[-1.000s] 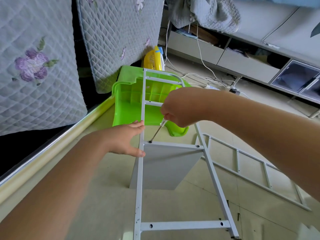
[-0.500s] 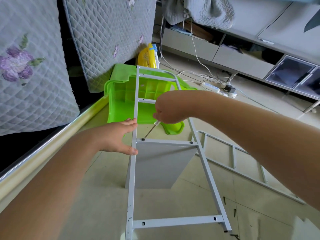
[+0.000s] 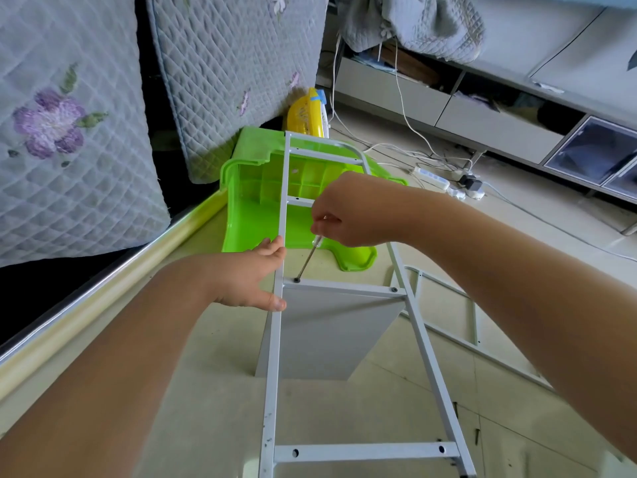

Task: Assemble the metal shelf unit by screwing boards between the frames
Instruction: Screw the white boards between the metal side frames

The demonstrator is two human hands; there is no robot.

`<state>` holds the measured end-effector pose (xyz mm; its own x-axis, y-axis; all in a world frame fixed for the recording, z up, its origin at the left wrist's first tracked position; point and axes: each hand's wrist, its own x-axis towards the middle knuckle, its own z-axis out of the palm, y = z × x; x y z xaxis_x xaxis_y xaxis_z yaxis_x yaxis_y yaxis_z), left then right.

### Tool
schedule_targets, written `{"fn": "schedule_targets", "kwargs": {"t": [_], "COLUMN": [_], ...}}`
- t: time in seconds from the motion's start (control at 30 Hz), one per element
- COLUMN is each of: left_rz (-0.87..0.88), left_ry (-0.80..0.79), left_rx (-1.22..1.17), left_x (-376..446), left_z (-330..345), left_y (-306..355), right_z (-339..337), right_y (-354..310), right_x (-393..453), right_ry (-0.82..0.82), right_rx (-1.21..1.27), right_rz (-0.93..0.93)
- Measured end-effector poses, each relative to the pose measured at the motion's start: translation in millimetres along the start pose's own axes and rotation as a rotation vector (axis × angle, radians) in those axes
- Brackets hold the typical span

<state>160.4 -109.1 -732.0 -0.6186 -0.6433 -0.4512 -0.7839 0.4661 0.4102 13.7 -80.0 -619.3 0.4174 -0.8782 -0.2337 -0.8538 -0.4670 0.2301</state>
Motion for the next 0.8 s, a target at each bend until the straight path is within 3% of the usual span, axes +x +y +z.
{"fn": "schedule_targets", "kwargs": {"t": [0.23, 0.43, 0.67, 0.8], "left_rz": [0.011, -0.029, -0.029, -0.018], "left_ry": [-0.041, 0.055, 0.122, 0.122], "left_rx": [-0.039, -0.006, -0.086, -0.096], "left_x": [-6.4, -9.7, -16.6, -17.2], "left_z": [2.8, 18.3, 28.2, 27.4], "left_y": [1.4, 12.5, 13.5, 15.1], "right_z": [14.0, 18.4, 18.8, 11.0], "right_y": [3.2, 8.7, 2.3, 0.0], "right_x": [9.1, -18.2, -17.4, -17.8], "right_ry": [-0.011, -0.05, 0.122, 0.102], "right_rx": [0.299, 0.28, 0.142, 0.042], "right_rz": [0.305, 0.214, 0.003, 0.039]}}
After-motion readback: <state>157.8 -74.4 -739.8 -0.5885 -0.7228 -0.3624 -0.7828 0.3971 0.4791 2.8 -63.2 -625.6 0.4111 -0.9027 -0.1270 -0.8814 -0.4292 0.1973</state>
